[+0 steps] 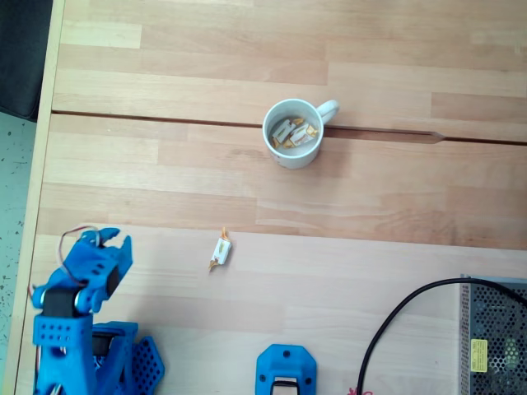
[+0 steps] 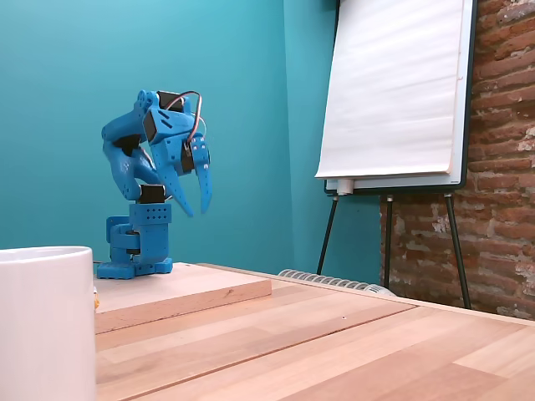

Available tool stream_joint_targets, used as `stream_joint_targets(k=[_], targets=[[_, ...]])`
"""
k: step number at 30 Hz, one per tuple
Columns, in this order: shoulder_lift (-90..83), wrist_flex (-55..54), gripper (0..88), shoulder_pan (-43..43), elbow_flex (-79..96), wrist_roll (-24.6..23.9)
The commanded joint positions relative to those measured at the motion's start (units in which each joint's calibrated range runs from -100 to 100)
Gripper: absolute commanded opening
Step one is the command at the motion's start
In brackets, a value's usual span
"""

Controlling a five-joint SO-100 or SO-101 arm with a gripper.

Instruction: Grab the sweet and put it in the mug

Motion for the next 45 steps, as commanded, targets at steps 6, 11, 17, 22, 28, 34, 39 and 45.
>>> stream_joint_targets(k=[6,11,17,22,28,34,39,45], targets=[[13.2,0.0,7.2,8.7,-8.4,12.3],[16.8,0.1,7.2,16.8,-8.6,21.2],[21.0,0.1,7.2,25.6,-9.7,29.1],[24.4,0.0,7.3,29.3,-10.9,32.2],[27.9,0.0,7.3,30.0,-13.9,30.5],[28.1,0.0,7.3,29.9,-13.9,28.2],[28.4,0.0,7.3,30.0,-13.7,28.0],[28.9,0.0,7.3,30.7,-13.6,27.7]])
